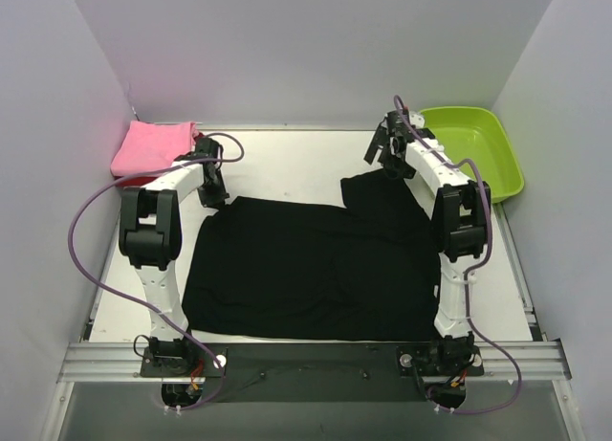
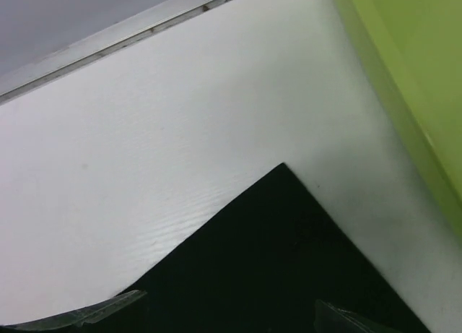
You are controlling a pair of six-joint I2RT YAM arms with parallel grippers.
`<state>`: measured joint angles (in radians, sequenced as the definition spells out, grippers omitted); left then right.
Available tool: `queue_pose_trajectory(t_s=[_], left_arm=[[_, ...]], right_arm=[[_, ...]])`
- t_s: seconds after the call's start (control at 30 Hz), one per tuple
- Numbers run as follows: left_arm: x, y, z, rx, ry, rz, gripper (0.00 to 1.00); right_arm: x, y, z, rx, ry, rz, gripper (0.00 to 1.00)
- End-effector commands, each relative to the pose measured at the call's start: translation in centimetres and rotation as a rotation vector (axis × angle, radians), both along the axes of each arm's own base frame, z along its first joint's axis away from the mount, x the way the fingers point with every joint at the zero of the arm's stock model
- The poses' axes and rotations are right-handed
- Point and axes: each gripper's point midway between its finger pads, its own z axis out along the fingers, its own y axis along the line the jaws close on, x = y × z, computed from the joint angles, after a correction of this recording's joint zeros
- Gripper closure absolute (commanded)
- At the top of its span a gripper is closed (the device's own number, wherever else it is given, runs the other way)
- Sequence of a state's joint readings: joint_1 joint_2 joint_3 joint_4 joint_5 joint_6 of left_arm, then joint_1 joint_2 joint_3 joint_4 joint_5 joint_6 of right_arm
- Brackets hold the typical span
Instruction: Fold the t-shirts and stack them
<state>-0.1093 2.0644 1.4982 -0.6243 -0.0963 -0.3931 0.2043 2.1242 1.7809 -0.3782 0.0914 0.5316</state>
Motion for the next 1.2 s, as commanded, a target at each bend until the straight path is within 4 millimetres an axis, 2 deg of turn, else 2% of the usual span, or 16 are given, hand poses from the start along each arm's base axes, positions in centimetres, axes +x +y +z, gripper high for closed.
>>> queue_pose_trajectory(t_s=[0.0,0.03,0.07,0.2,0.33,0.37,0.43,0.47,0.77,0.97,1.1,1.17], left_arm=[[-2.0,-0.2,-0.7,-0.022,0.065,0.002,1.00],[-1.9,-0.2,-0.5,-0.027,0.062,0.007,1.00],[-2.0,0.0,-0.5,-0.029,0.060,0.013,1.00],[-1.9,0.2,-0.4,-0.047,0.059,0.023,1.00],[-1.9,0.5,-0.5,-0.046,0.061,0.033,1.00],[-2.0,0.4,-0.7,-0.052,0.065,0.032,1.00],[-1.9,0.4,-0.7,-0.054,0.065,0.035,1.00],[-1.9,0.4,-0.9,-0.054,0.066,0.038,1.00],[-2.1,0.7,-0.4,-0.048,0.060,0.040,1.00],[-2.2,0.7,-0.5,-0.047,0.062,0.044,1.00],[-2.2,0.7,-0.4,-0.045,0.061,0.043,1.00],[-2.2,0.8,-0.3,-0.044,0.061,0.045,1.00]], right_arm=[[0.4,-3.9,-1.2,-0.022,0.081,-0.056,0.01],[1.1,-4.2,-0.9,-0.016,0.065,-0.060,0.01],[1.2,-4.8,-1.8,-0.007,0.085,-0.068,0.02],[2.8,-5.6,-2.3,0.034,0.086,-0.084,0.03],[3.9,-5.3,-2.3,0.077,0.082,-0.072,0.04],[3.8,-5.2,-3.1,0.080,0.101,-0.069,0.04],[4.2,-4.8,-3.1,0.100,0.098,-0.065,0.05],[4.1,-4.6,-3.9,0.109,0.114,-0.061,0.05],[3.8,-4.2,-7.2,0.129,0.181,-0.071,0.21],[3.5,-4.5,-7.2,0.135,0.187,-0.084,0.33],[3.6,-4.9,-6.8,0.127,0.179,-0.094,0.44],[3.6,-5.0,-6.9,0.121,0.180,-0.098,0.46]])
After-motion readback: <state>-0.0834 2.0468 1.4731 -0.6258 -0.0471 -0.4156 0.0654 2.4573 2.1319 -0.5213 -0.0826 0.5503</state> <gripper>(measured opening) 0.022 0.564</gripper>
